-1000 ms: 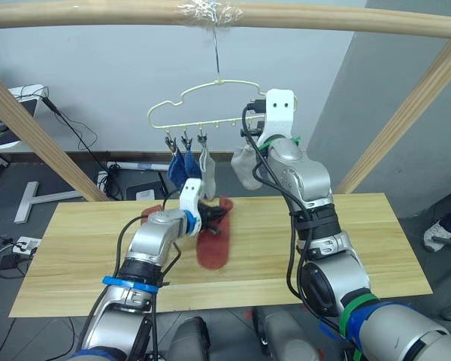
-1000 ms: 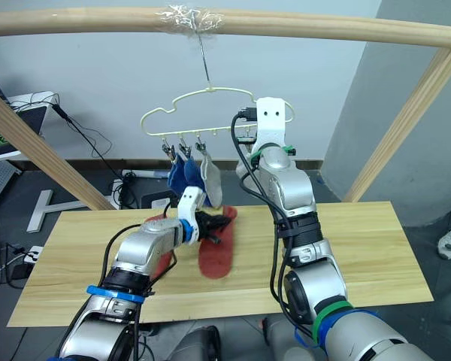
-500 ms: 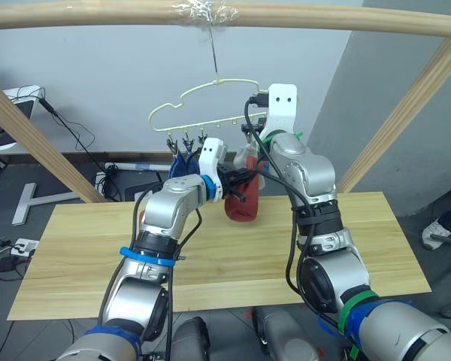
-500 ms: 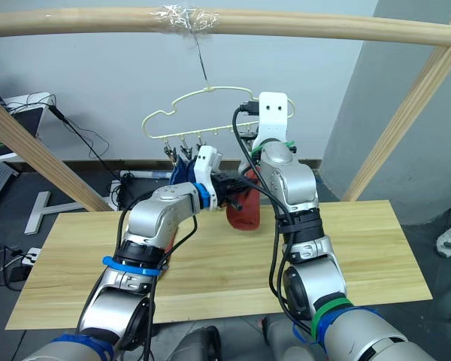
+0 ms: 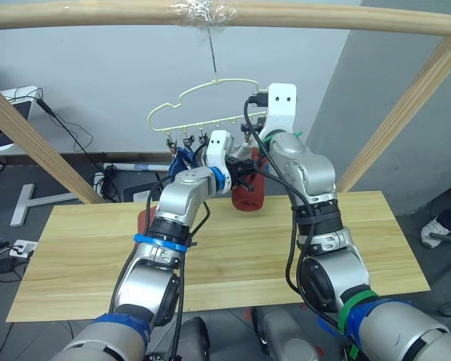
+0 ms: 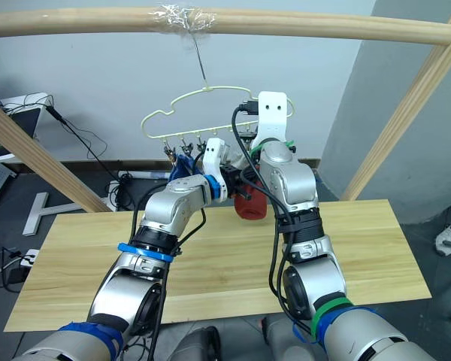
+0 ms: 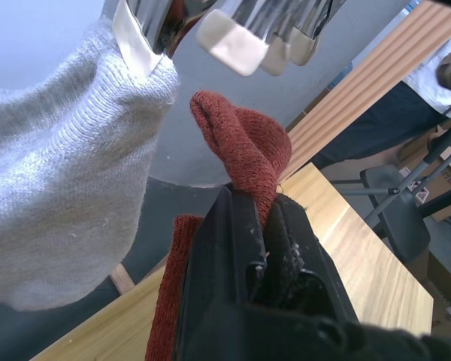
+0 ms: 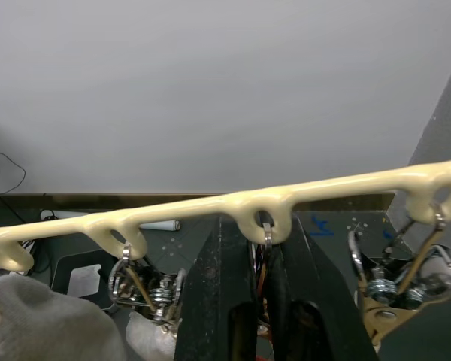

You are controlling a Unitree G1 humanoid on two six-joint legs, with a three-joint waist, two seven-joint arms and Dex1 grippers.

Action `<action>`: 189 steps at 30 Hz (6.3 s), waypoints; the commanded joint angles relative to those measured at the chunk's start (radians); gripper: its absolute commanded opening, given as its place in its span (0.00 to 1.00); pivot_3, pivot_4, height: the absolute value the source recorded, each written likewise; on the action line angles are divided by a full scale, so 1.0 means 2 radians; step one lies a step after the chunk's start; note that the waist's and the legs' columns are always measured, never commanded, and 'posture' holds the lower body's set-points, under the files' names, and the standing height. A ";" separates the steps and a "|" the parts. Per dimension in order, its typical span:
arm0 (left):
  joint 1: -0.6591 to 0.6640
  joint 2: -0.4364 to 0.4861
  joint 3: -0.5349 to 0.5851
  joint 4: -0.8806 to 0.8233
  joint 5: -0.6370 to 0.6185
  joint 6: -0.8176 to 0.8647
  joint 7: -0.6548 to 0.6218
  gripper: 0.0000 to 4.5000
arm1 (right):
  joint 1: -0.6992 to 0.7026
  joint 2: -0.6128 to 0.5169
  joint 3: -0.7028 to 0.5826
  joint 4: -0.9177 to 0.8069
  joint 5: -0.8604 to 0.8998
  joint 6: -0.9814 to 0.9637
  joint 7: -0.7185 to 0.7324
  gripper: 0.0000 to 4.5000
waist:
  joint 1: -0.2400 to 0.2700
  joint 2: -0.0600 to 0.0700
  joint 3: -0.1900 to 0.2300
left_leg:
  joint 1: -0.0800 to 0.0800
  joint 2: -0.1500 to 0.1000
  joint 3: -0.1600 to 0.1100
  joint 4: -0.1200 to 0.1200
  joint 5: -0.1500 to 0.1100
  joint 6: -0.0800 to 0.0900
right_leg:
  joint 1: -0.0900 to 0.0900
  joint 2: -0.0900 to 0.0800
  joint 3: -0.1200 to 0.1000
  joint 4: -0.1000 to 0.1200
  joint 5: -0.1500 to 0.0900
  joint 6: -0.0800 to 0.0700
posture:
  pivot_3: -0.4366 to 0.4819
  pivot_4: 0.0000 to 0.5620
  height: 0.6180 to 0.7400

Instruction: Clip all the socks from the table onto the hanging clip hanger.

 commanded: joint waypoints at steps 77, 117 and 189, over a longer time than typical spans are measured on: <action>0.134 0.052 0.018 -0.297 -0.020 0.092 0.008 0.97 | 0.180 -0.143 0.080 -0.295 0.043 0.141 0.187 0.62 | -0.006 0.000 0.000 | 0.000 0.000 0.000 0.001 0.000 0.000 | 0.000 0.000 0.000 0.002 0.000 0.000 | 0.16 0.35 1.00; 0.723 -0.017 0.097 -0.607 -0.009 -0.071 0.185 0.97 | 0.611 -0.245 0.086 -0.447 0.009 -0.086 0.250 0.62 | -0.002 -0.001 0.000 | 0.005 0.001 0.002 0.000 0.000 0.000 | 0.002 -0.001 0.003 0.001 -0.007 -0.004 | 0.19 0.41 1.00; 0.736 0.001 0.070 -0.564 -0.018 -0.133 0.184 0.97 | 0.605 -0.241 0.093 -0.423 0.004 -0.126 0.278 0.62 | -0.029 -0.001 -0.001 | 0.004 0.001 0.002 -0.002 0.000 0.000 | 0.002 -0.001 0.002 -0.002 -0.005 -0.001 | 0.17 0.38 1.00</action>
